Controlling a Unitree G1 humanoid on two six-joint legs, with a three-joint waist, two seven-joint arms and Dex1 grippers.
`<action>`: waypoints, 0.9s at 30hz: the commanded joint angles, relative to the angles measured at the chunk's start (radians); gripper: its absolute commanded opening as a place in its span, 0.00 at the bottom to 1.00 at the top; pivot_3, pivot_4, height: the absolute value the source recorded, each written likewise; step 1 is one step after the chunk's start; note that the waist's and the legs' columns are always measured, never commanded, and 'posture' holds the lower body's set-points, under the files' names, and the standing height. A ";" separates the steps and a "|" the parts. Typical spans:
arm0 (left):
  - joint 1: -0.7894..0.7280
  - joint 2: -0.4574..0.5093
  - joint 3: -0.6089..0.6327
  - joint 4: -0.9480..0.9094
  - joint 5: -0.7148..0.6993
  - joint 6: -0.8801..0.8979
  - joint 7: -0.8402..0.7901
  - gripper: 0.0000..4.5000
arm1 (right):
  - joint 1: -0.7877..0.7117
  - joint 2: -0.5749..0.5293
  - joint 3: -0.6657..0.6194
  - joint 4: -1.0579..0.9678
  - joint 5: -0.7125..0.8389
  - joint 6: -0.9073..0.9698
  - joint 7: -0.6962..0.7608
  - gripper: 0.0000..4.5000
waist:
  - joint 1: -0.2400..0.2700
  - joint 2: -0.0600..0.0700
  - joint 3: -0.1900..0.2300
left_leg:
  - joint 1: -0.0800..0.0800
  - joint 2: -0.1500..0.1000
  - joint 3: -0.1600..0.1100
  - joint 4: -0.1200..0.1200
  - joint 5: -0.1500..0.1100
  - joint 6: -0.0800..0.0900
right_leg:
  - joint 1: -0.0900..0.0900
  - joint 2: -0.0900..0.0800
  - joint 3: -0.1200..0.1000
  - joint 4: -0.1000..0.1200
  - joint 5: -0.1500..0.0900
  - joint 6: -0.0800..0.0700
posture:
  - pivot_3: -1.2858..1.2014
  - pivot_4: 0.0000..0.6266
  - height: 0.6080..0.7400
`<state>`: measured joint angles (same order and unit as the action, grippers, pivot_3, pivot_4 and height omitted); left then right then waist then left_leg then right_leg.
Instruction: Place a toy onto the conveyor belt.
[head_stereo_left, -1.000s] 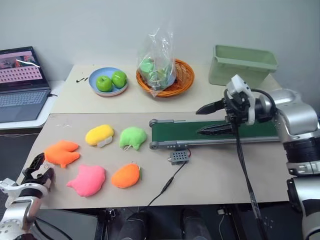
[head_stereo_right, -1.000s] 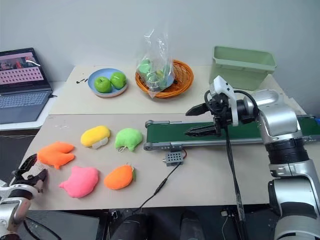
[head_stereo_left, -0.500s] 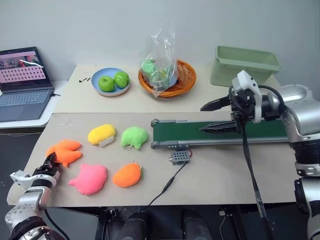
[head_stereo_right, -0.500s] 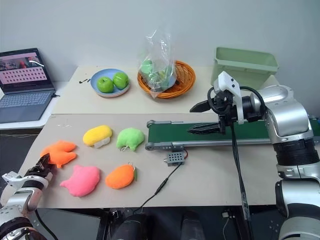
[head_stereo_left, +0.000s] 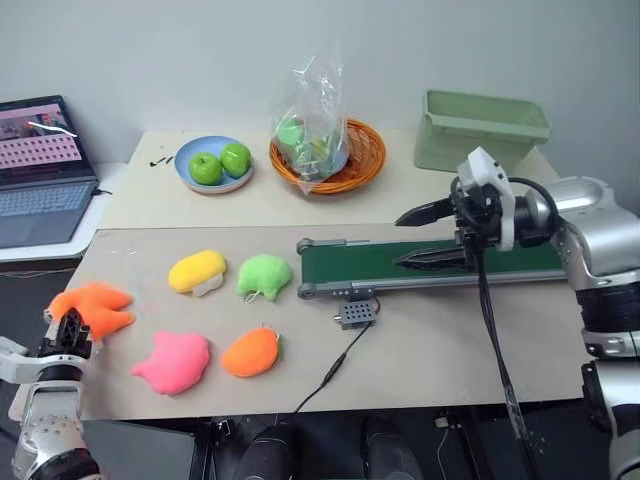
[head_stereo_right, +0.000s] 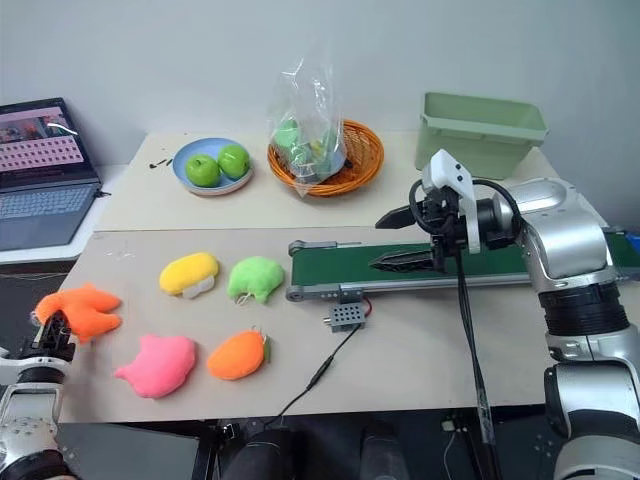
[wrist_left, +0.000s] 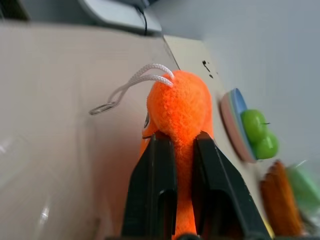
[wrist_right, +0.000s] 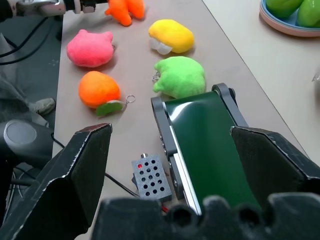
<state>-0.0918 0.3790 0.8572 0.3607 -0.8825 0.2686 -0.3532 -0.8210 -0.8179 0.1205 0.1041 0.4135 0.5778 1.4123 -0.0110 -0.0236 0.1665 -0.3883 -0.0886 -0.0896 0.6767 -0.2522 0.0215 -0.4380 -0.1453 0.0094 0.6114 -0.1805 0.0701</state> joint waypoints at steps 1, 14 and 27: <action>0.076 0.007 -0.127 -0.236 0.322 -0.245 0.083 0.10 | -0.041 0.022 -0.001 0.018 -0.010 -0.035 0.004 1.00 | 0.002 -0.001 0.000 | 0.000 0.000 0.001 0.000 0.000 0.000 | 0.000 0.000 0.001 0.000 0.001 0.000 | 0.52 0.24 1.00; 0.122 0.346 -0.461 -0.462 1.288 -0.570 0.325 0.10 | -0.020 0.046 -0.020 0.038 -0.029 -0.081 -0.017 1.00 | 0.022 -0.001 0.000 | 0.001 0.001 0.006 0.000 -0.001 0.002 | -0.001 0.000 0.002 0.000 0.002 0.001 | 0.52 0.24 1.00; -0.111 0.515 -0.789 -0.235 1.480 -0.910 0.314 0.10 | 0.156 -0.025 -0.149 -0.171 0.057 0.030 -0.122 1.00 | 0.008 -0.001 0.001 | -0.002 0.001 0.010 -0.002 -0.002 0.004 | -0.006 0.000 0.004 0.000 0.002 0.001 | 0.52 0.24 1.00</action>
<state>-0.1616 0.8727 0.0894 0.0945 0.5945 -0.5860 -0.0481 -0.6728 -0.8267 0.0199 -0.0068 0.4415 0.5941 1.3116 -0.0026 -0.0243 0.1671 -0.3899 -0.0875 -0.0799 0.6754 -0.2542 0.0252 -0.4436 -0.1450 0.0128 0.6113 -0.1788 0.0713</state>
